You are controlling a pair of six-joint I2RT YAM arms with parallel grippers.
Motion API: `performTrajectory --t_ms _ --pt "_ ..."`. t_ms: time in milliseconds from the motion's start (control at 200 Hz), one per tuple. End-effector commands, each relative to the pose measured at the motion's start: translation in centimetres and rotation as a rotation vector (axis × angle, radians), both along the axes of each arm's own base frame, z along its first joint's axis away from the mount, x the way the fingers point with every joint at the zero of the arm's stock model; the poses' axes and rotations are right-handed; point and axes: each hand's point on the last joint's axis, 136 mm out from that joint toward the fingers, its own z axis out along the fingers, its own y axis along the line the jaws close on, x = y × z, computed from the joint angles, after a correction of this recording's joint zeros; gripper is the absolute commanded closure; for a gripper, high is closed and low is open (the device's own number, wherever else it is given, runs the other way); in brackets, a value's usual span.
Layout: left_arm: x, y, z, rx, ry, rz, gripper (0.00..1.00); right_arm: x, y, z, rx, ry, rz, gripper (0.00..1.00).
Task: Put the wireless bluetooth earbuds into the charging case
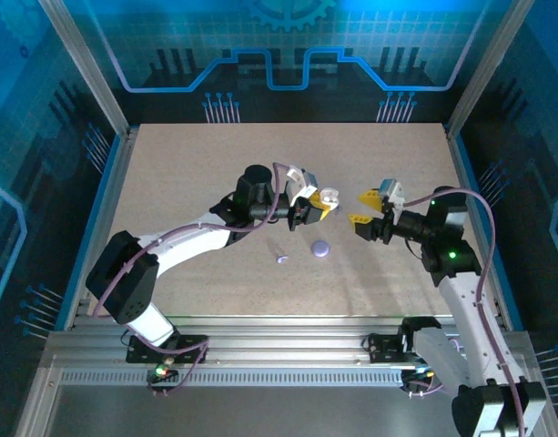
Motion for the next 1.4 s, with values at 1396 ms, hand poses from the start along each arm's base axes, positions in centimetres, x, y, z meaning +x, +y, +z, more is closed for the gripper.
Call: performTrajectory --t_ms 1396 --pt "-3.2 0.4 4.1 -0.083 -0.141 -0.115 0.80 2.5 3.8 -1.3 -0.102 0.117 0.266 0.39"
